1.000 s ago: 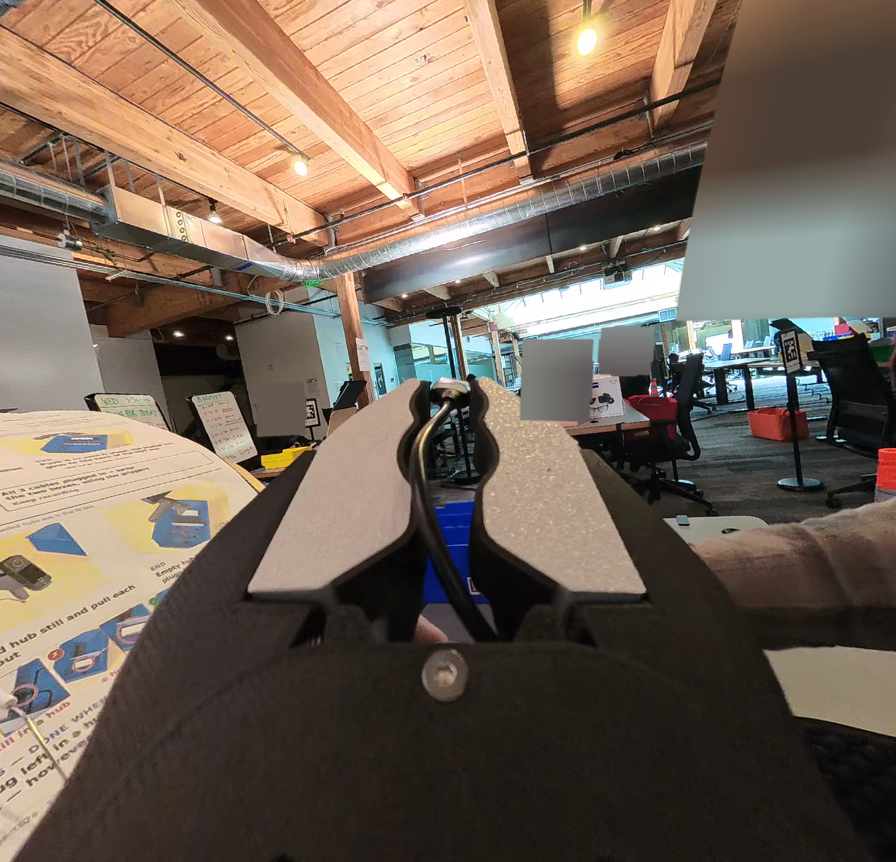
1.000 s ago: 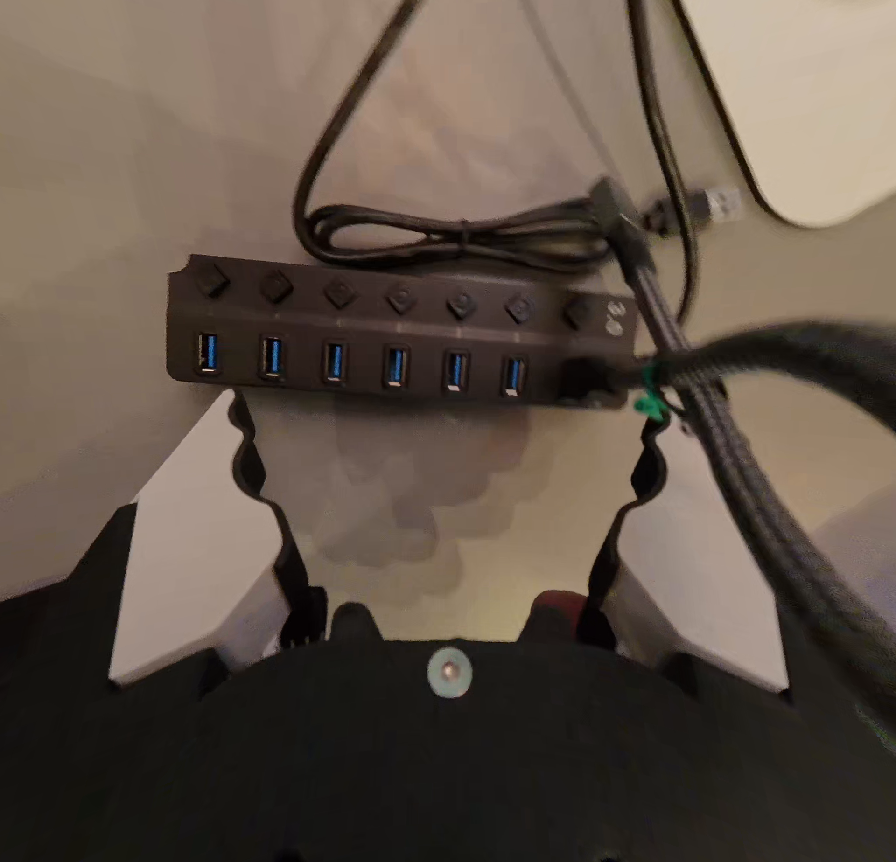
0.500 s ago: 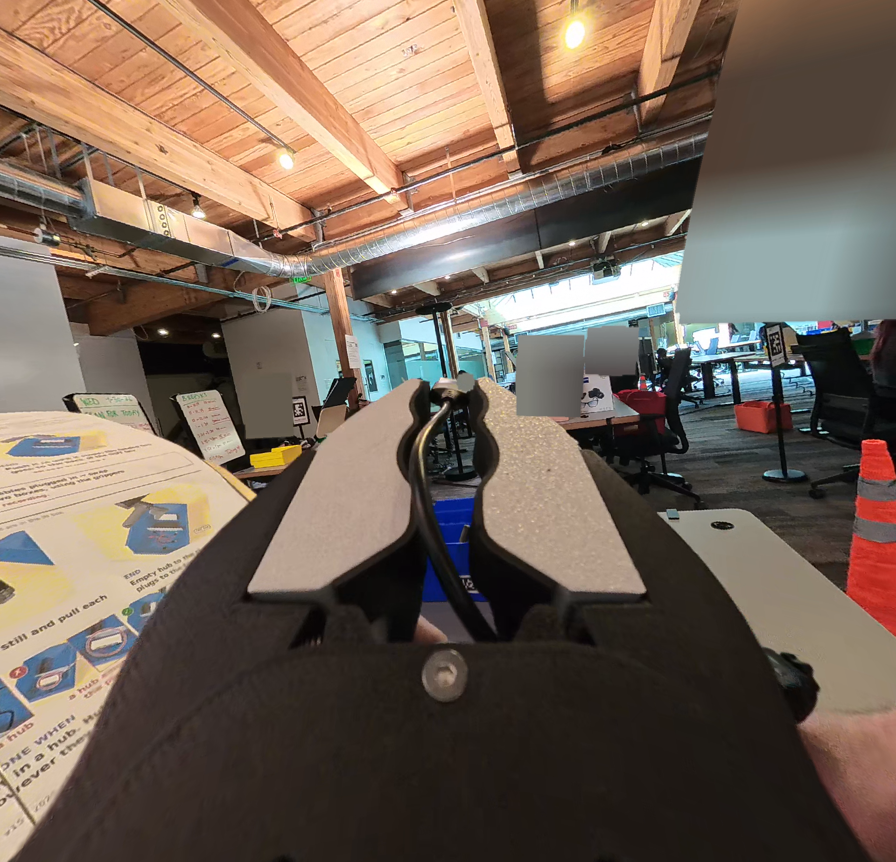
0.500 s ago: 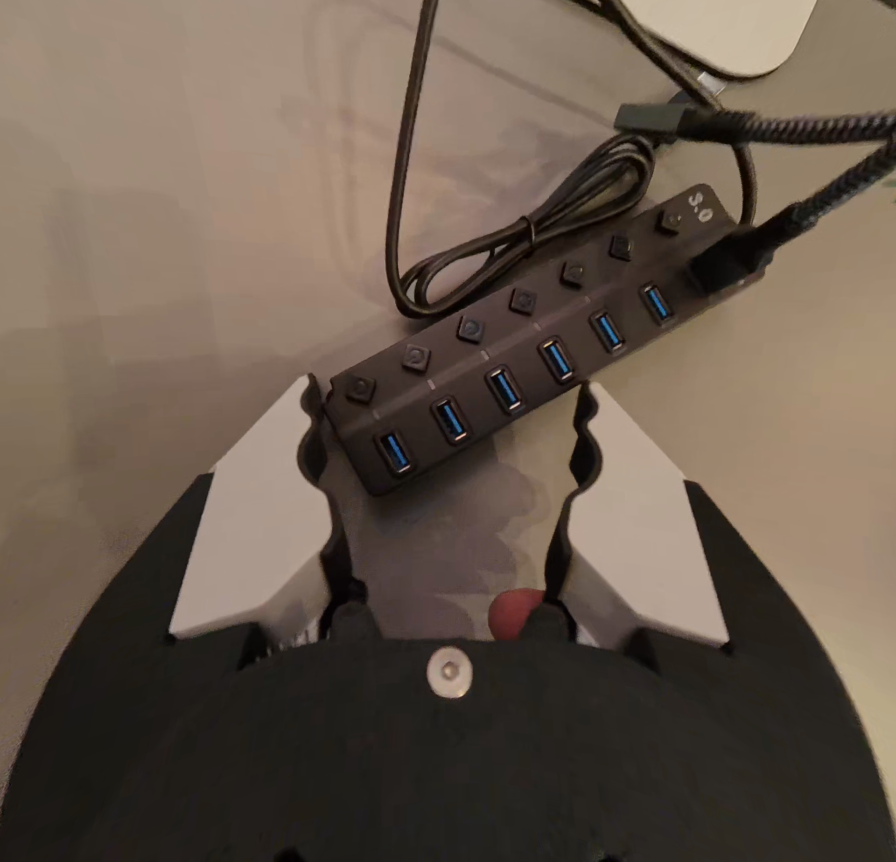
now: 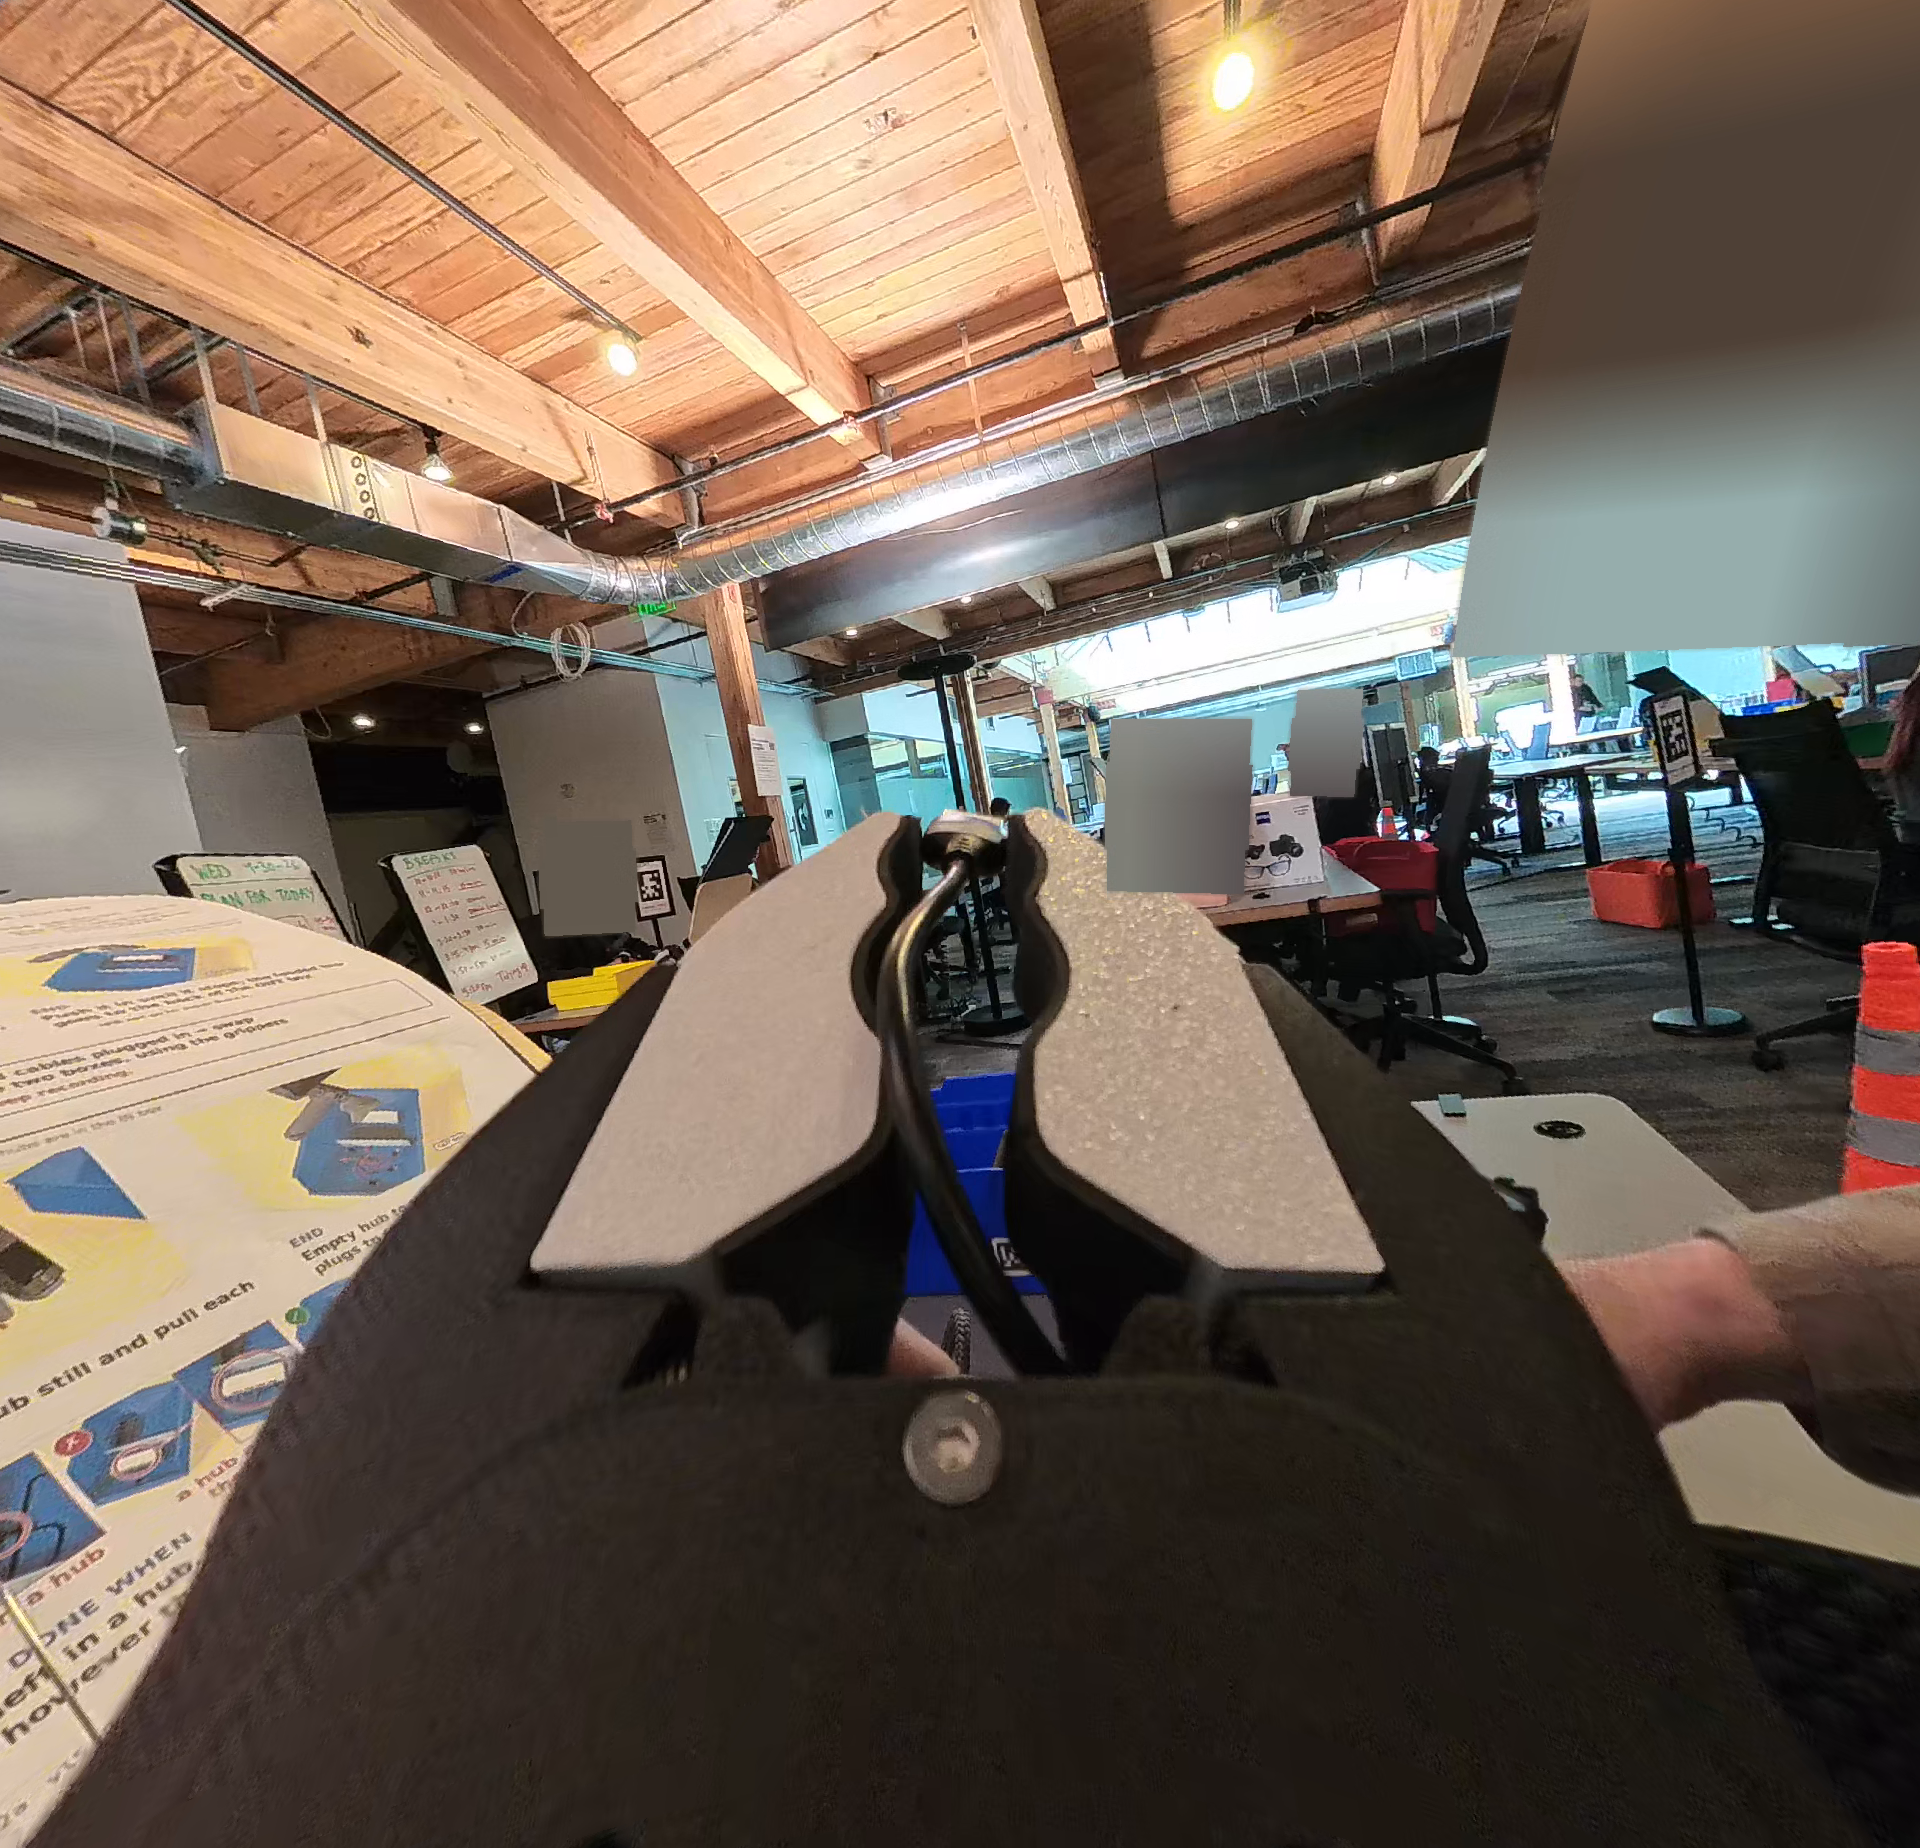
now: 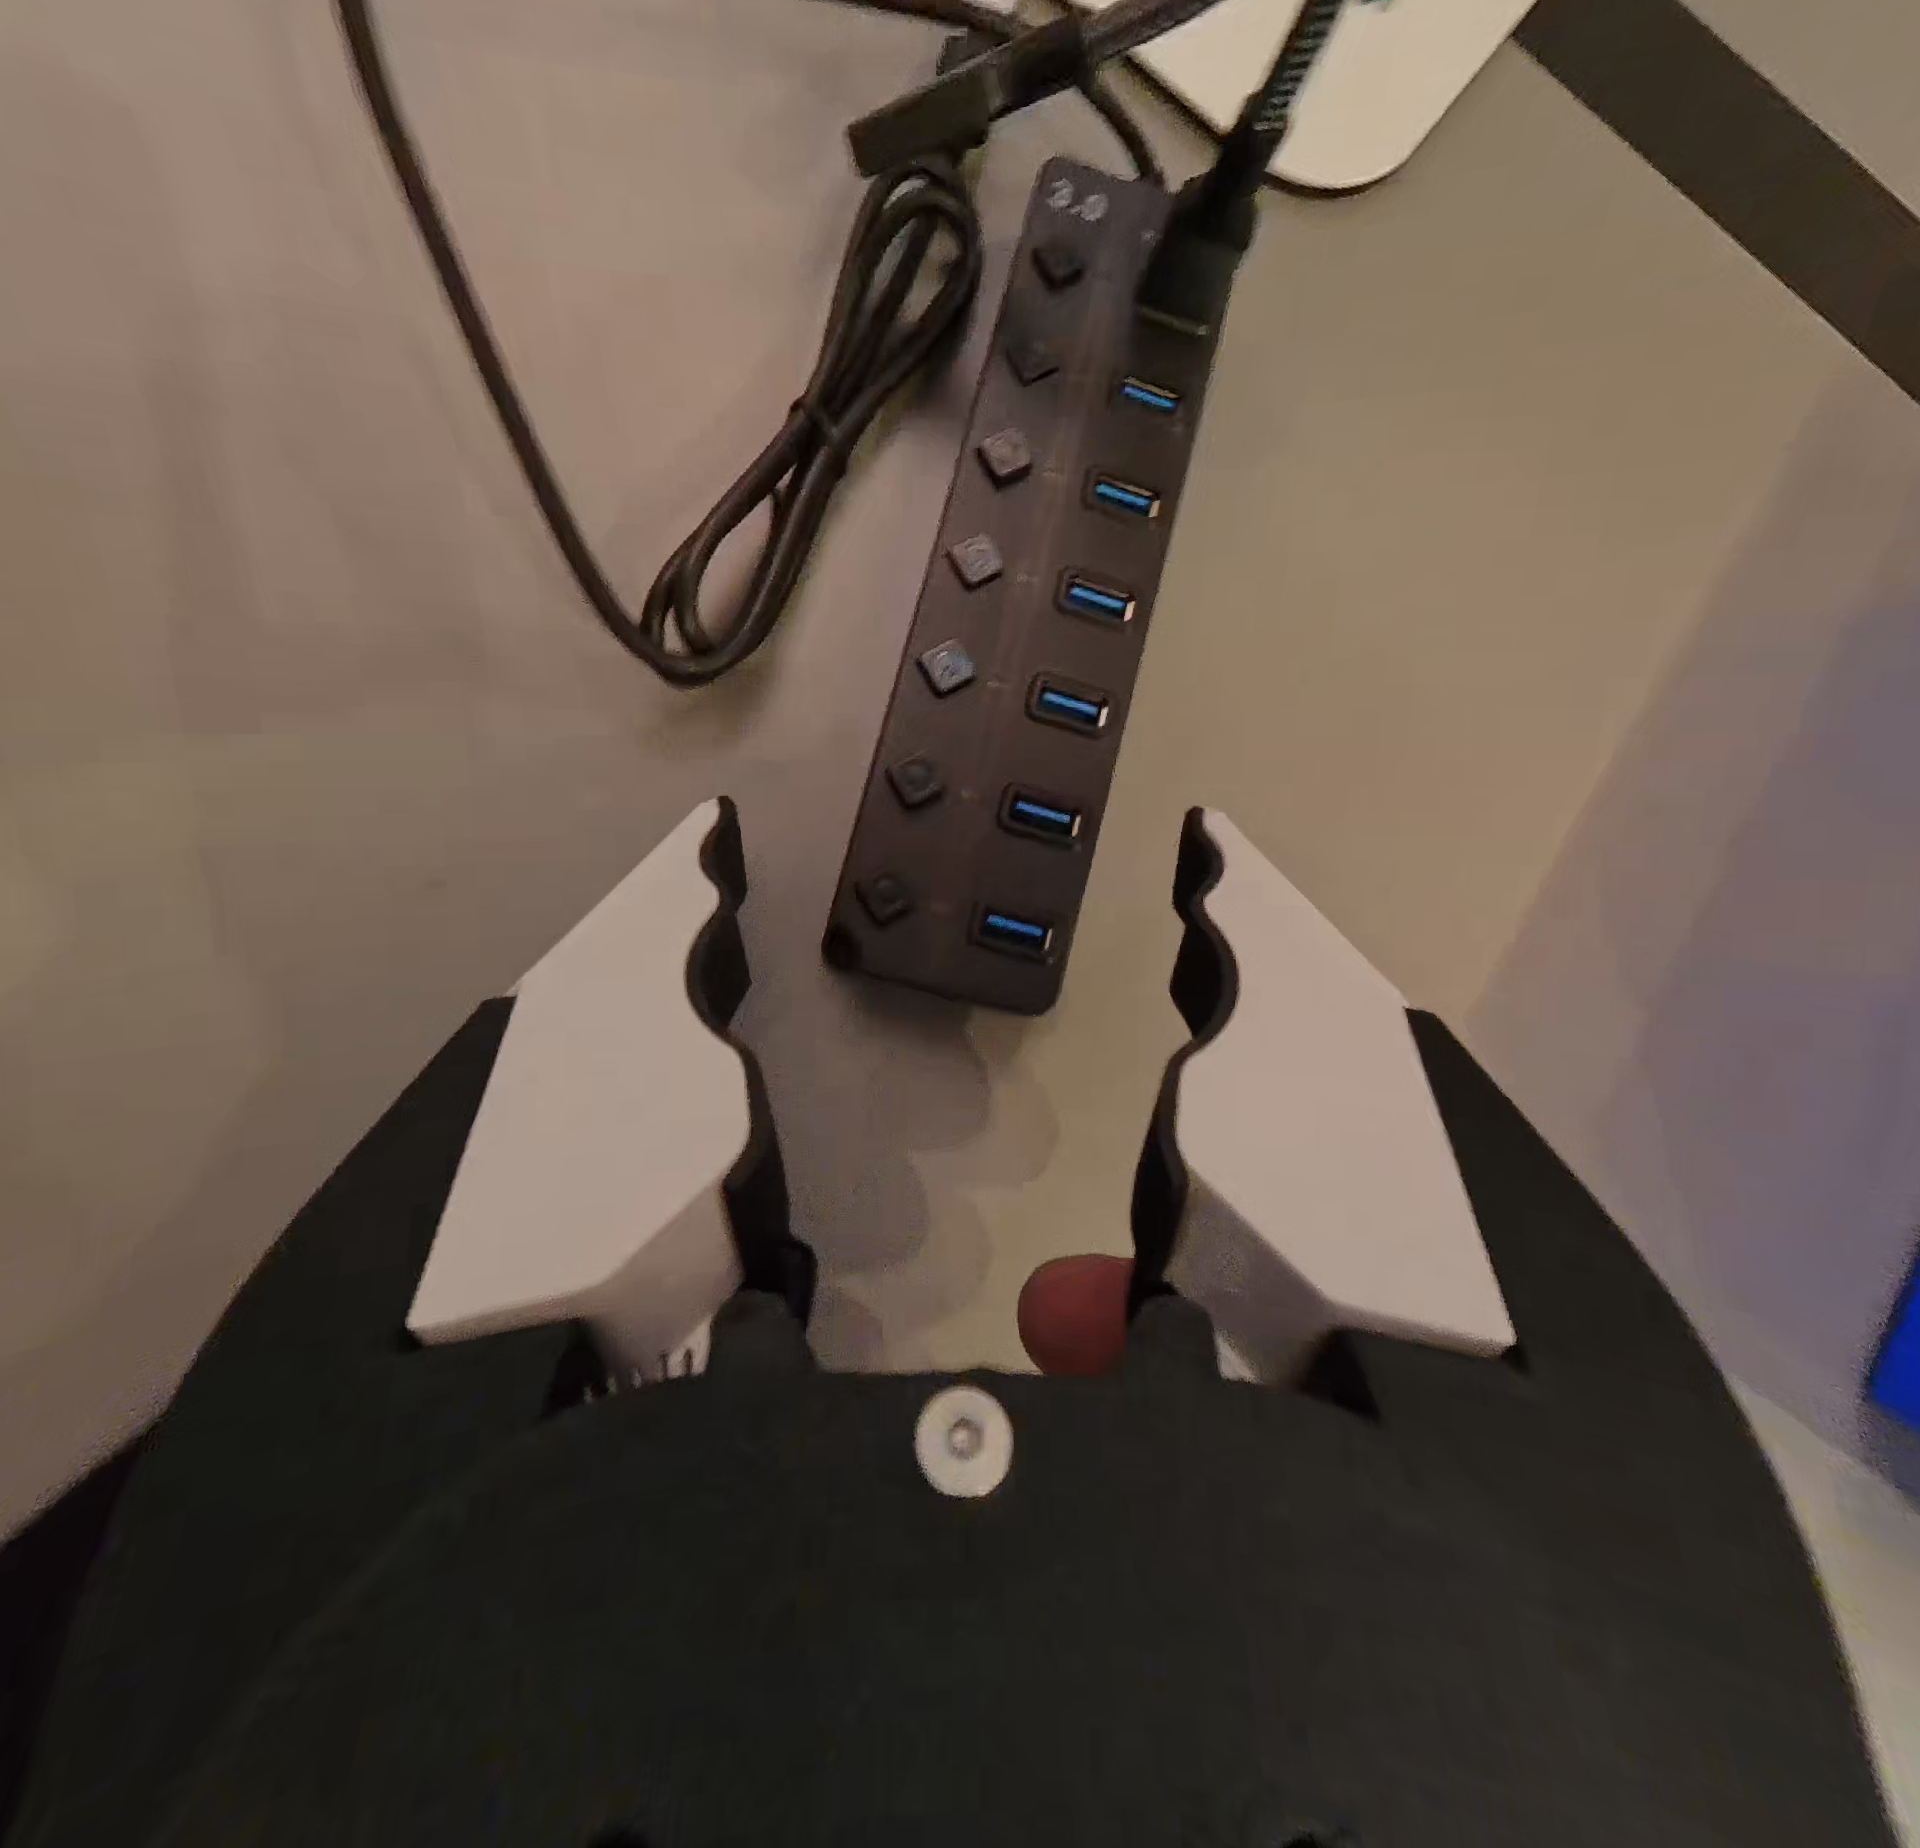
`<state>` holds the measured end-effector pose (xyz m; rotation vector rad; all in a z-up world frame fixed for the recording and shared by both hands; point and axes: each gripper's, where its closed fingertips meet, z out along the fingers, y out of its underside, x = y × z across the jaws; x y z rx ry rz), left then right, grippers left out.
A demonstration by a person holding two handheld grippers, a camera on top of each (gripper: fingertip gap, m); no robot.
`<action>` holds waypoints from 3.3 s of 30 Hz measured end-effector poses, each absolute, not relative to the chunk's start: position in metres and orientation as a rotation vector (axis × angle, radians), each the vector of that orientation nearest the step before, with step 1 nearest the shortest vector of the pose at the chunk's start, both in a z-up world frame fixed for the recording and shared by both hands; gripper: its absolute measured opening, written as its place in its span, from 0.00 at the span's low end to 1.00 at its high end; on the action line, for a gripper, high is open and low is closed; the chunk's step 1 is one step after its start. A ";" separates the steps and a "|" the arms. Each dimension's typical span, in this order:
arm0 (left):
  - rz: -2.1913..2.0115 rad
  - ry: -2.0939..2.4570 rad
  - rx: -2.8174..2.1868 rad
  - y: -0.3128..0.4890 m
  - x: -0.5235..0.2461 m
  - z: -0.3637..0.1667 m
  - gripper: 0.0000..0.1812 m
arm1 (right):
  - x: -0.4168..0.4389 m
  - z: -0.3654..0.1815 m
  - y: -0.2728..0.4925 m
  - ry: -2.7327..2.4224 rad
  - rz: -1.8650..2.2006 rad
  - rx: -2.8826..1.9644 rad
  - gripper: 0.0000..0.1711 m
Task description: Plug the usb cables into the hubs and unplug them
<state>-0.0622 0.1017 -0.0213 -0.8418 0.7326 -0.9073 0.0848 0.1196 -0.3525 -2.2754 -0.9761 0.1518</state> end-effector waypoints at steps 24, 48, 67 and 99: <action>-0.892 0.767 -0.914 0.116 -0.043 -0.044 0.09 | 0.081 -0.342 0.137 -0.792 0.250 -2.087 0.30; -0.882 0.768 -0.907 0.115 -0.047 -0.041 0.09 | 0.084 -0.341 0.114 -1.106 0.451 -2.181 0.44; -0.872 0.761 -0.922 0.121 -0.050 -0.044 0.09 | 0.091 -0.369 0.115 -1.773 0.261 -2.153 0.34; -0.859 0.757 -0.933 0.126 -0.051 -0.046 0.08 | 0.018 -0.261 0.069 -1.749 0.406 -1.976 0.40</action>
